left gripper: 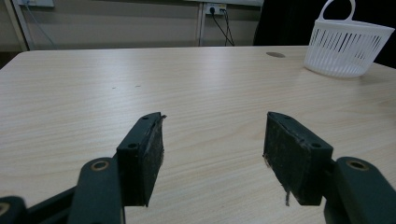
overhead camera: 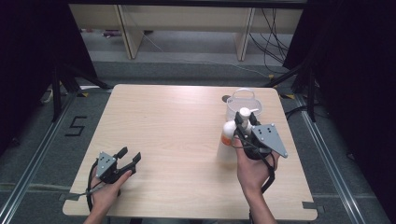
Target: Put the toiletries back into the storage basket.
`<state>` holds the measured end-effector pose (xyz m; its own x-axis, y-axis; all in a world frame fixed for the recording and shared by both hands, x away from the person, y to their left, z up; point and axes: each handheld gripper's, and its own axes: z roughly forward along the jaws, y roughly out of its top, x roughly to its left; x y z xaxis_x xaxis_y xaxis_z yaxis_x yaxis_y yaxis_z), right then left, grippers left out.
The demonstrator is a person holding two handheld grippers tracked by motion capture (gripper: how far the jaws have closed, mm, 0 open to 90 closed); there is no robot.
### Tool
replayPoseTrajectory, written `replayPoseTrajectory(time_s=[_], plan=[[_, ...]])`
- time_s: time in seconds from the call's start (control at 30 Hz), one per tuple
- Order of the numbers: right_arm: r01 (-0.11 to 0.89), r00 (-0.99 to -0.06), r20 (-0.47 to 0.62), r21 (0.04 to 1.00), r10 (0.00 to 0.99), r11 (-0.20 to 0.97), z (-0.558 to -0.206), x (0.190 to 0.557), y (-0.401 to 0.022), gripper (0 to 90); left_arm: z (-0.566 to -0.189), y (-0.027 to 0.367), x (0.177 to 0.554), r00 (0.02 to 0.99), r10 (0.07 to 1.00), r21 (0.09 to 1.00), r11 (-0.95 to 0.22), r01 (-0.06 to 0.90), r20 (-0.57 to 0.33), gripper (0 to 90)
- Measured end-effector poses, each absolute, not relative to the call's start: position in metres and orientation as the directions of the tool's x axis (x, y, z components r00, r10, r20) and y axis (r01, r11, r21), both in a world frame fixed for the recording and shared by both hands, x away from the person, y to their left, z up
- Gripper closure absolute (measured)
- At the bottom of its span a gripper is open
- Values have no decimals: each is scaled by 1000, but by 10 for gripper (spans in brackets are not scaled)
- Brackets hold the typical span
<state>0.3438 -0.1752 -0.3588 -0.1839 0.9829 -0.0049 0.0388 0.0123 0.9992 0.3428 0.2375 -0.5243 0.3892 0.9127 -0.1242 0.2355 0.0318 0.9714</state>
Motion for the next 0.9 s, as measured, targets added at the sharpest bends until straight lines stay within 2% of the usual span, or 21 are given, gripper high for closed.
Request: replayPoseTrajectory(time_s=[0.9], plan=[[6,-140,3,1000,990,-2,-343,355,-191,603,-524,237,343,388,914,972,30,234,-122,371]])
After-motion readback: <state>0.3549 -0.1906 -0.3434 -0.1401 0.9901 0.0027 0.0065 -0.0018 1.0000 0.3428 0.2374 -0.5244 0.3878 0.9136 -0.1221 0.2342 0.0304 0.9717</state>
